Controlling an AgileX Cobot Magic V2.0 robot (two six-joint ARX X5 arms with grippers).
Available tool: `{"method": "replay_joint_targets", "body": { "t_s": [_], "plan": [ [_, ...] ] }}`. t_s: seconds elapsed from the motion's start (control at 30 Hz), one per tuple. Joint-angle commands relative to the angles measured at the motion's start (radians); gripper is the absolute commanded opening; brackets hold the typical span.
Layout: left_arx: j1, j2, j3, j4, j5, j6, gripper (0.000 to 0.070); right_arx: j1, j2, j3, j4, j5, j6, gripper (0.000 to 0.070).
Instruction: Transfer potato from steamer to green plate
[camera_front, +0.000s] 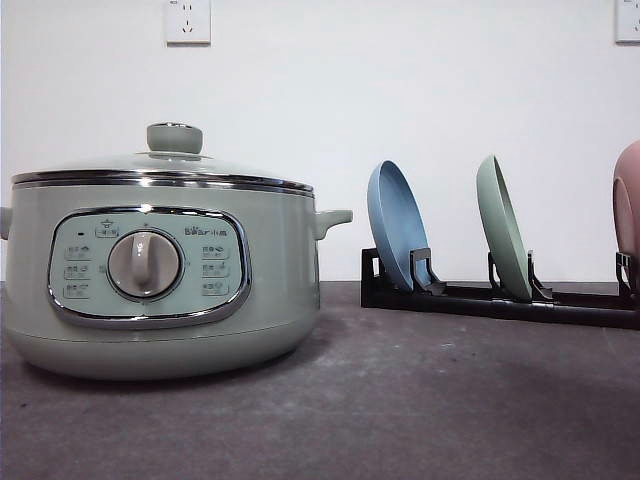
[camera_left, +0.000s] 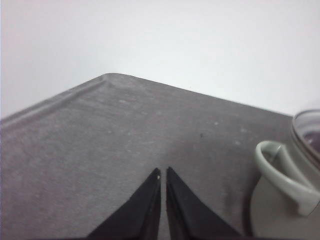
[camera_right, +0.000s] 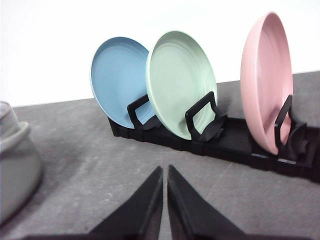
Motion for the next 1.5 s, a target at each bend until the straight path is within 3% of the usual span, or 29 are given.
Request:
{"method": "replay_joint_targets", "body": {
  "t_s": [0.0, 0.13, 0.3, 0.5, 0.63, 0.87, 1.13, 1.47],
  "plan": [
    [0.002, 0.000, -0.012, 0.014, -0.002, -0.094, 0.0015, -0.001, -0.002, -0.002, 0.010, -0.002, 0.090, 0.0003],
    [0.002, 0.000, 0.021, 0.013, 0.004, -0.135, 0.0011, -0.001, -0.002, 0.005, 0.025, -0.021, 0.150, 0.0003],
    [0.002, 0.002, 0.097, -0.015, 0.080, -0.156, 0.0010, -0.001, -0.001, 0.058, 0.025, -0.003, 0.201, 0.0003],
    [0.002, 0.047, 0.232, -0.094, 0.093, -0.175, 0.0010, -0.002, 0.031, 0.183, -0.003, 0.025, 0.196, 0.0002],
    [0.002, 0.118, 0.337, -0.145, 0.150, -0.168, 0.0010, -0.001, 0.099, 0.285, -0.013, 0.023, 0.186, 0.0003],
    [0.002, 0.289, 0.530, -0.246, 0.299, -0.104, 0.0010, -0.001, 0.276, 0.524, -0.164, -0.032, 0.092, 0.0003],
    [0.002, 0.467, 0.739, -0.393, 0.544, -0.015, 0.0010, -0.001, 0.483, 0.772, -0.392, -0.122, -0.031, 0.0002],
    [-0.008, 0.620, 0.950, -0.679, 0.740, 0.164, 0.0009, 0.001, 0.667, 0.994, -0.689, -0.261, -0.205, 0.0002]
  ]
}}
